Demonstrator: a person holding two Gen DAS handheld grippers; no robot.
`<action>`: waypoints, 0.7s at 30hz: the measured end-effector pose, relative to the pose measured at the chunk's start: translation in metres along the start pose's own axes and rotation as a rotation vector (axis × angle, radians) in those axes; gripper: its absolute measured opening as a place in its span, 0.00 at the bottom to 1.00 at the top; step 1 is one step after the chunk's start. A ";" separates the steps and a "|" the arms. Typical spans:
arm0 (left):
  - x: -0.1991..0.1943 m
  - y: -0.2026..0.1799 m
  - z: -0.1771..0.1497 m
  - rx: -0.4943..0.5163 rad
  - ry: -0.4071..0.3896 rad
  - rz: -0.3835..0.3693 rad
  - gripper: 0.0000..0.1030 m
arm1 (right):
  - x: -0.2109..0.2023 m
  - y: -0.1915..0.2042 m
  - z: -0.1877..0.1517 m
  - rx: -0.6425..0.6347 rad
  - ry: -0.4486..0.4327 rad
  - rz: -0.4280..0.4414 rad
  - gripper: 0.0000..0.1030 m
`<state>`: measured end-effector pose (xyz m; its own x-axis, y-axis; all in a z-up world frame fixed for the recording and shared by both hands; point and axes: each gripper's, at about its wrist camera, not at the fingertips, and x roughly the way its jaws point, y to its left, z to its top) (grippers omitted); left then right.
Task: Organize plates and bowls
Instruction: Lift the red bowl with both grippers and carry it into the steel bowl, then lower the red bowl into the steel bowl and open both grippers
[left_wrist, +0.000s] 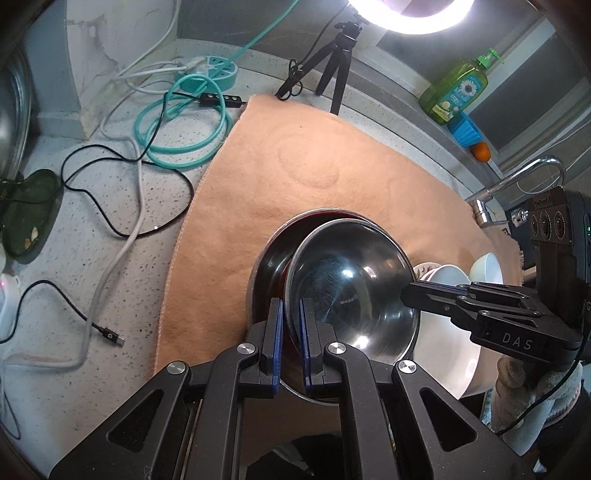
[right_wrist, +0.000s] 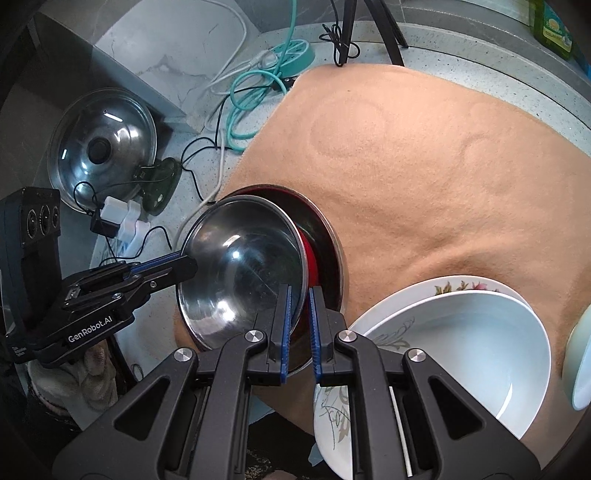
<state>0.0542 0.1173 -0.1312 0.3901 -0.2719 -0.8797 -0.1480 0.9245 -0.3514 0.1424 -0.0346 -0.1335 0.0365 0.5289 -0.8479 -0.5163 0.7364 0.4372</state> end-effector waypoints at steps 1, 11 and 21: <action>0.001 0.000 0.000 0.000 0.002 0.001 0.07 | 0.001 0.000 0.000 0.000 0.003 -0.002 0.09; 0.008 0.000 0.000 0.005 0.021 0.014 0.07 | 0.007 -0.002 0.002 -0.017 0.024 -0.026 0.09; 0.011 0.000 0.002 0.004 0.030 0.018 0.07 | 0.011 -0.002 0.002 -0.030 0.034 -0.026 0.12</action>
<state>0.0600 0.1146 -0.1397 0.3597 -0.2636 -0.8951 -0.1508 0.9302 -0.3345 0.1451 -0.0296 -0.1429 0.0215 0.4946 -0.8688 -0.5407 0.7368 0.4060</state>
